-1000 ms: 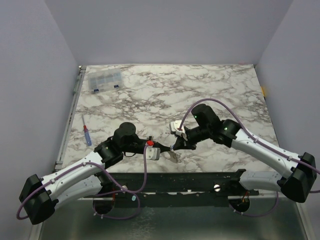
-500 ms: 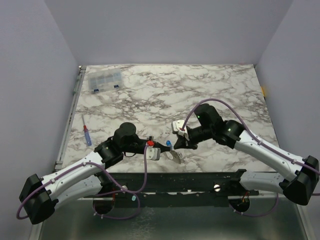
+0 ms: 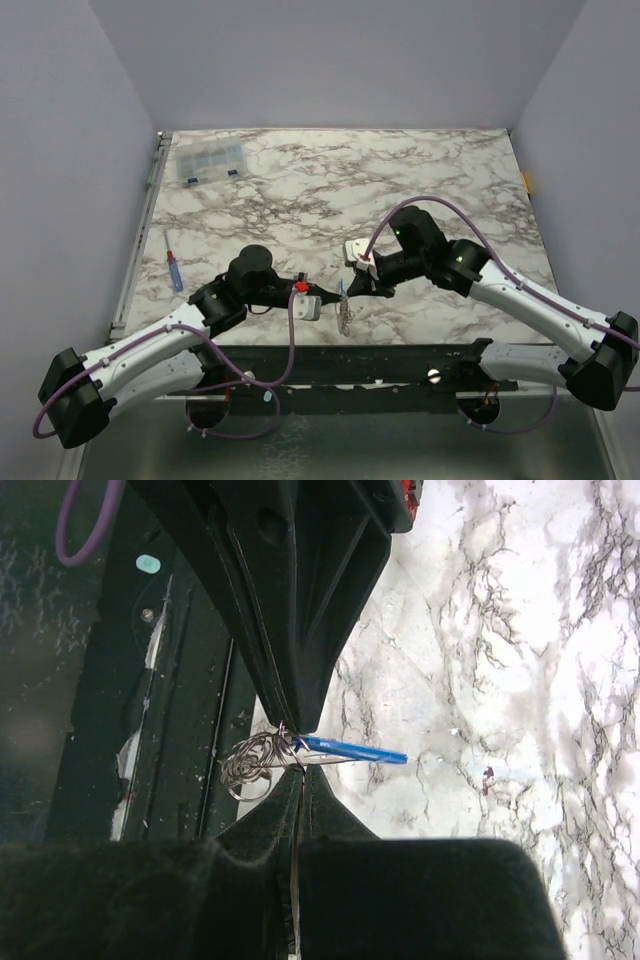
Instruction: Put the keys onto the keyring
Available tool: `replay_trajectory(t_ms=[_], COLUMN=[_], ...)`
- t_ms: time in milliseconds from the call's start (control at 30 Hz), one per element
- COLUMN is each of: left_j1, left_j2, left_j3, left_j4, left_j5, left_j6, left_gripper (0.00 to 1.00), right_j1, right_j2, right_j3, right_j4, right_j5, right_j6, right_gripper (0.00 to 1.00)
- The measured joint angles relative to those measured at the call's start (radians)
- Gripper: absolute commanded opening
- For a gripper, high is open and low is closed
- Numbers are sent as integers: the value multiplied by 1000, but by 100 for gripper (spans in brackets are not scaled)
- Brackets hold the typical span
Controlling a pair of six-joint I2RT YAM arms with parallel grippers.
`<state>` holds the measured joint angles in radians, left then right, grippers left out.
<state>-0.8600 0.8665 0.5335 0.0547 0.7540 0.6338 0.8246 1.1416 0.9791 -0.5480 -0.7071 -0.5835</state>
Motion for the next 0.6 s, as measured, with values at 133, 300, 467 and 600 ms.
replay_trajectory(t_ms=[133,300,467,600], left_j1=[0,0,0,0], left_j2=[-3,-6,-10,-11], left_j3=[0,0,0,0], left_j4=[-3,-5,-5,-3], left_j5=[-8,-27,-48,-53], left_j6=[0,0,-1,-2], left_gripper=[0,0,0,2], right_j1=[0,0,0,0], right_j2=[0,-3,-32,-53], right_j3=[0,0,-21,-44], right_j4=[0,10,65,102], right_j5=[4,17,42,50], right_j6=[5,12,34,45], right_gripper=[1,1,1,1])
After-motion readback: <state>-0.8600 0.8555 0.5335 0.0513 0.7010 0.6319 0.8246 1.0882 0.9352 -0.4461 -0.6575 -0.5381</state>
